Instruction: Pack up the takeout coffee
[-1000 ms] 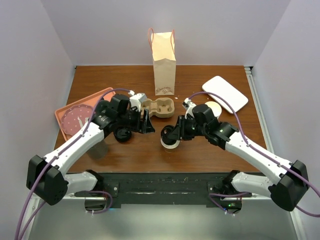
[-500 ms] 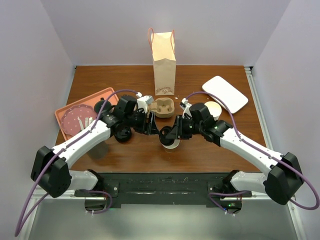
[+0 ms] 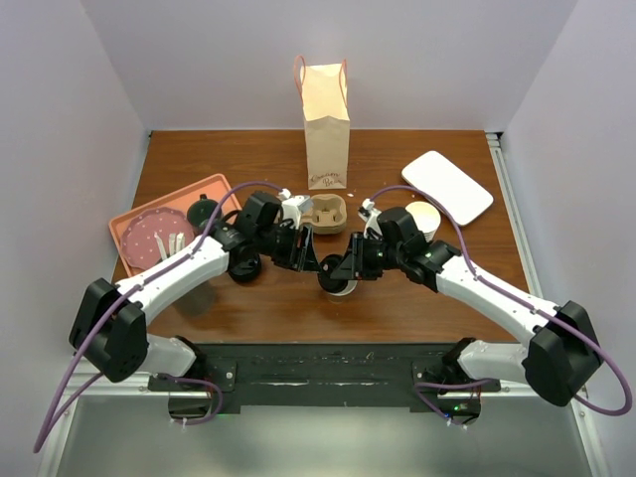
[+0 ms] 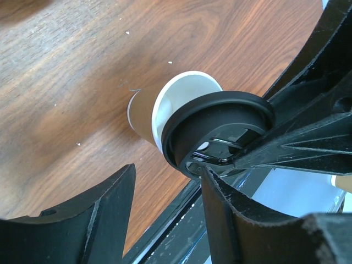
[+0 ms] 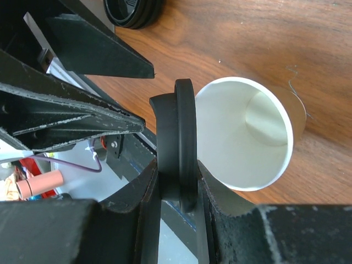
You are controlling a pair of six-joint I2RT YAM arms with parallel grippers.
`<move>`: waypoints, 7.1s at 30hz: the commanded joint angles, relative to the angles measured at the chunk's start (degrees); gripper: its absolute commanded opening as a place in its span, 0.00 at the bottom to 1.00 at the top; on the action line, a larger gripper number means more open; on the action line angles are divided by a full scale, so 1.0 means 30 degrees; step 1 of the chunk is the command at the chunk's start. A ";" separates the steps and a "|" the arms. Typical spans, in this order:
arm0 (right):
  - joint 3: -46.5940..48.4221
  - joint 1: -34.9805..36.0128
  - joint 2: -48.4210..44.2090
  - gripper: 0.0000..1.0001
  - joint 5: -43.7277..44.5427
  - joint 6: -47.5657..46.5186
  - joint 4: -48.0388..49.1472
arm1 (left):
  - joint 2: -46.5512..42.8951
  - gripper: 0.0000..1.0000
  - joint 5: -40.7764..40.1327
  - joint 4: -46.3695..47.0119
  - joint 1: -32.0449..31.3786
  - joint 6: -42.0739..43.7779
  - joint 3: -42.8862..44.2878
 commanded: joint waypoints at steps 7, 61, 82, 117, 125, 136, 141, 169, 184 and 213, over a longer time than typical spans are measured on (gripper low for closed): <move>-0.0491 -0.0295 0.0318 0.24 -0.0818 0.0479 0.1079 | 0.0457 0.53 0.0440 0.0799 -0.0321 -0.0255 0.0064; -0.0726 -0.0881 -0.0531 0.32 -0.0643 0.0626 0.0552 | 0.1277 0.50 0.0088 0.0096 -0.0849 -0.0196 0.0943; -0.0873 -0.1378 -0.2142 0.12 -0.1258 0.0714 0.1577 | 0.0722 0.54 -0.0791 -0.0432 -0.1172 -0.0254 0.1265; -0.1899 -0.3928 -0.2993 0.45 -0.1992 -0.1480 -0.1144 | 0.2303 0.54 0.0147 -0.0285 -0.1201 -0.0372 0.2378; -0.0522 -0.3899 -0.2846 0.46 -0.0821 -0.2304 -0.3108 | 0.2332 0.54 0.0147 -0.0256 -0.1230 -0.0401 0.2320; 0.0240 -0.3899 -0.2143 0.46 0.0089 -0.2919 -0.4399 | 0.2185 0.54 0.0147 -0.0109 -0.1259 -0.0460 0.2056; 0.0182 -0.3928 -0.1851 0.45 -0.0204 -0.2890 -0.3989 | 0.2156 0.54 0.0235 0.0095 -0.1318 -0.0547 0.1822; -0.1191 -0.3899 -0.5568 0.40 0.8608 0.0682 -0.9900 | 0.0254 0.54 -0.3244 -0.1016 -0.1406 -0.0693 0.1557; -0.5354 -0.3899 -0.5895 0.46 1.0663 0.3643 -1.0670 | -0.2413 0.56 -0.5068 -0.2013 -0.1377 -0.1104 0.2466; 0.1813 -0.3870 -0.4750 0.00 0.7886 -0.1129 -0.9146 | -0.1128 0.58 -0.4134 -0.3214 -0.1669 -0.0196 0.5802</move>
